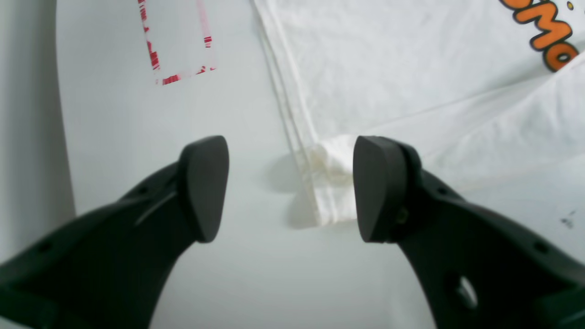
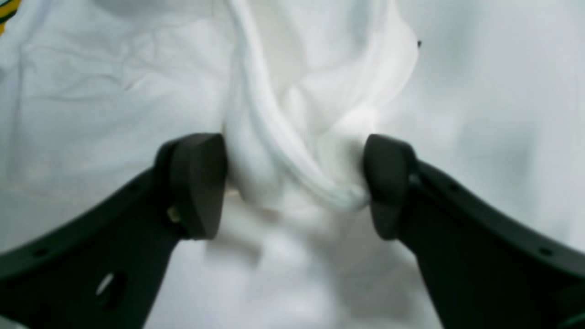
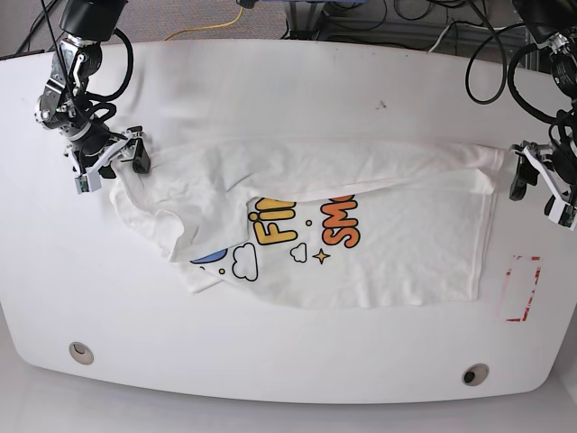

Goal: Layout the t-shirt on the table in an organized manner, then fold the t-shirt properly
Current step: 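Lower both grippers onto the hem corners and close them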

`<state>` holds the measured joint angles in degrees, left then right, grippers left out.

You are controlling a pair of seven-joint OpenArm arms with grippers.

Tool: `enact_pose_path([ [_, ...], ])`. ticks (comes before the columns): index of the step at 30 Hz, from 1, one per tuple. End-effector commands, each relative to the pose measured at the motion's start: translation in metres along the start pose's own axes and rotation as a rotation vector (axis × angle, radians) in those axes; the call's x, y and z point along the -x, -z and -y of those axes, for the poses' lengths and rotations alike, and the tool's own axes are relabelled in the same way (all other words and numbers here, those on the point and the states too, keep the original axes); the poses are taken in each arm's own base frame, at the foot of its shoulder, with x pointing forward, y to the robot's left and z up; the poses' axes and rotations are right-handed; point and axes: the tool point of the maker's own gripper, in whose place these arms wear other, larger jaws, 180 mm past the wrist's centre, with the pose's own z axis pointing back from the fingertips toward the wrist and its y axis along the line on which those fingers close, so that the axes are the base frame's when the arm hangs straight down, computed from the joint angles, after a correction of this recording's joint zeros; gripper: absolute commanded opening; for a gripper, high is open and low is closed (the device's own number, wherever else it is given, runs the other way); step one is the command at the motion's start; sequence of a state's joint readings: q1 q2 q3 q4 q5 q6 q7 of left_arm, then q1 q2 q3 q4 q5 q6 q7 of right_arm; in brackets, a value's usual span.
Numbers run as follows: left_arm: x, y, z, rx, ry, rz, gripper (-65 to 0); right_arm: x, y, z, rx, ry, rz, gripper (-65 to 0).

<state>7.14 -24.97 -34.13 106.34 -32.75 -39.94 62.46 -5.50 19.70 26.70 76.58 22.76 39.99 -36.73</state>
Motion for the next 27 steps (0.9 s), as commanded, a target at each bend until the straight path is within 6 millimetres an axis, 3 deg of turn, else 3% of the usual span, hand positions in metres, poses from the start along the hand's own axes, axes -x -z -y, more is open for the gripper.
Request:
enact_pose_path([
  [1,0.002,-0.005,-0.006,-0.024,0.027,-0.01,-24.9,0.001,-0.002,0.007,0.015,-0.012,-0.025,-20.0],
  [12,0.049,-0.004,0.014,0.026,0.024,-0.138,-24.7,0.001,-0.002,0.007,0.013,-0.009,-0.024,-20.3],
  [17,0.07,0.001,0.011,0.039,-0.033,-0.178,-24.7,0.0,-0.002,0.006,0.012,-0.011,-0.021,-20.3],
  [24,0.09,0.019,0.007,0.068,-0.15,-0.139,-24.6,0.001,-0.002,0.005,0.01,-0.012,-0.024,-20.3],
  [27,0.087,0.03,0.005,0.086,-0.158,-0.136,-24.4,0.001,-0.002,0.005,0.01,-0.012,-0.024,-20.3],
])
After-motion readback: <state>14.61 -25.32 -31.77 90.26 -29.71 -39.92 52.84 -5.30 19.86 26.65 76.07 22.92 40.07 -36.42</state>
